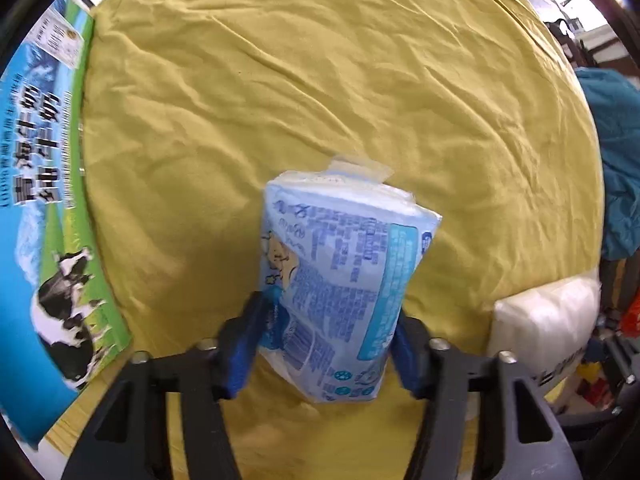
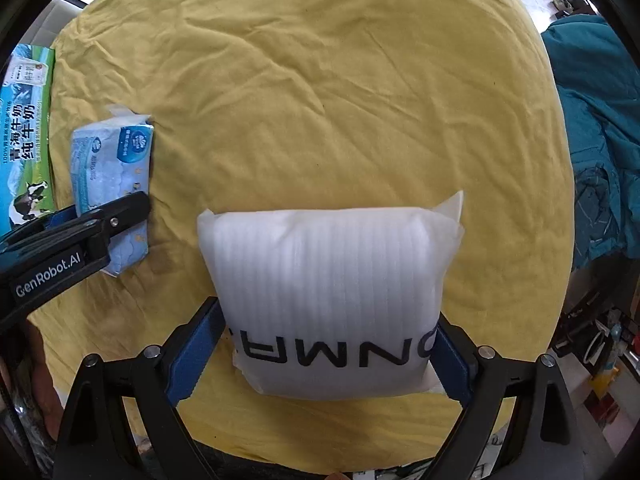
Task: Organize soft objects
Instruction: 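Lift the white pouch with the right tool while the left grasps the blue wipes pack, then carry the white pouch and blue wipes pack over the cardboard box with both tools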
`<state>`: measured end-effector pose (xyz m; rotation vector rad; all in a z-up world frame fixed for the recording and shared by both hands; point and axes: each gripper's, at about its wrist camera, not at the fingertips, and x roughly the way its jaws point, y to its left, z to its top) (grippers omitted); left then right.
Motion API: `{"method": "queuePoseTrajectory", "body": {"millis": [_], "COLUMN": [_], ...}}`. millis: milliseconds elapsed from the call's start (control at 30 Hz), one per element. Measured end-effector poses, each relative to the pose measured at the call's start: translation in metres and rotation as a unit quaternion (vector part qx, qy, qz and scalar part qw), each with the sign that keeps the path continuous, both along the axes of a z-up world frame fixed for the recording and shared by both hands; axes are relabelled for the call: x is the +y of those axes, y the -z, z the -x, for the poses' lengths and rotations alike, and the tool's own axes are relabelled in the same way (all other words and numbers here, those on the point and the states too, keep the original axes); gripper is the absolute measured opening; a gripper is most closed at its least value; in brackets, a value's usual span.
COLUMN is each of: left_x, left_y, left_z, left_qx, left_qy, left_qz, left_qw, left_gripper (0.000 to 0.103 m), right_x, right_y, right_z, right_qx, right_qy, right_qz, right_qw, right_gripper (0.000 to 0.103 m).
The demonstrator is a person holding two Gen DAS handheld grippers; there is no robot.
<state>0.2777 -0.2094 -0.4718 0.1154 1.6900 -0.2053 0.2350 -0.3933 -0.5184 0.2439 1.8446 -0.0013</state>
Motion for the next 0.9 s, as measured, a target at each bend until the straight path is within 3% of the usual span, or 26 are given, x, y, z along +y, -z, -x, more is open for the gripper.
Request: {"method": "queuePoseTrajectory", "body": {"millis": [233,400,533,667,900], "left_x": [-0.008,-0.008,-0.017,-0.023,-0.008], "left_y": [-0.007,-0.001,-0.002,-0.009,-0.061], "left_z": [0.057,0.069,0.069,0.049,0.067], "left_qx": [-0.010,-0.019,-0.019,-0.030,-0.069], "left_qy": [0.019,0.023,0.017,0.008,-0.008], "left_qz": [-0.026,-0.035,-0.033,-0.025,0.005], "left_qw": [0.9994,0.9989,0.9991,0.9992,0.9976], "left_gripper": [0.046,0.049,0.044,0.039,0.039], "right_x": [0.007,0.014,0.017,0.019,0.038], "right_y": [0.021,0.033,0.039,0.028,-0.015], "right_z": [0.010,0.017,0.018,0.024,0.015], "right_qx": [0.021,0.028,0.016,-0.001,-0.038], "right_qy": [-0.001,0.009,0.013,0.022,0.018], "right_qz": [0.008,0.015,0.019,0.016,0.001], "right_qw": [1.000,0.999,1.000,1.000,0.999], "right_gripper": [0.096,0.096,0.081,0.074,0.072]}}
